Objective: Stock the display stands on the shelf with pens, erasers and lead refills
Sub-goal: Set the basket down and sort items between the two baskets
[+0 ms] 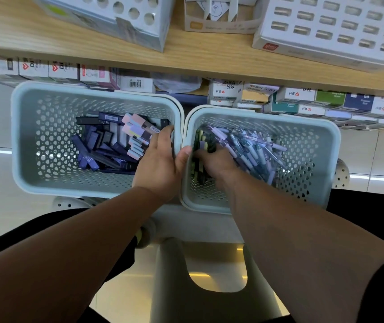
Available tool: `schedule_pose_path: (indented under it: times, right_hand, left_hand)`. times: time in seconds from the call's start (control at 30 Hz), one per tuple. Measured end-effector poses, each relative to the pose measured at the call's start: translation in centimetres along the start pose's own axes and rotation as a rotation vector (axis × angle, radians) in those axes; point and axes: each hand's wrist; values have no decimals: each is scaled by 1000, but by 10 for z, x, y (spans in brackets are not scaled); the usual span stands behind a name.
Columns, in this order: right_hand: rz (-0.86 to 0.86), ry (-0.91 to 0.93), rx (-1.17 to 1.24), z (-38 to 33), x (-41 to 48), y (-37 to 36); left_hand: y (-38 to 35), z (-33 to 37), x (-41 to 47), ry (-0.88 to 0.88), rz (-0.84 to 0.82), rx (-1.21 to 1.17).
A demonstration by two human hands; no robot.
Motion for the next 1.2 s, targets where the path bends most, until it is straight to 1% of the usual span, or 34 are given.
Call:
schedule_pose_path:
  times: [0.23,0.3,0.57,0.83,0.93,1.1,1.2]
  right_hand:
    - [-123,-76,112,-8,-4,12]
    - [-157,-71,130,-9,-6,14]
    - [-226,-42,75,-12,-12,18]
    - [-278,-32,77,-29,-30,27]
    - [-256,16,39,-32,-34,26]
    - [-115,118,1,-39,-41,30]
    - [-64,154,-15,-38,-42,29]
  left_hand:
    - [0,1,-1,-1,-1,7]
    - [0,1,-1,-9,-5,9]
    - [2,2,-1,-3,-11,-4]
    - [3,4,-2,4,-16,11]
    - [4,5,-2,9,-23,13]
    - [8,8,-1,40,-60,26]
    - [11,11,0,73,-84,36]
Point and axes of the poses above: each hand's wrist, its own x-axis towards the middle knuckle, its own y-axis out of the back of the hand, z = x × y, and after that the axes turned 1 degree about x, right-handed
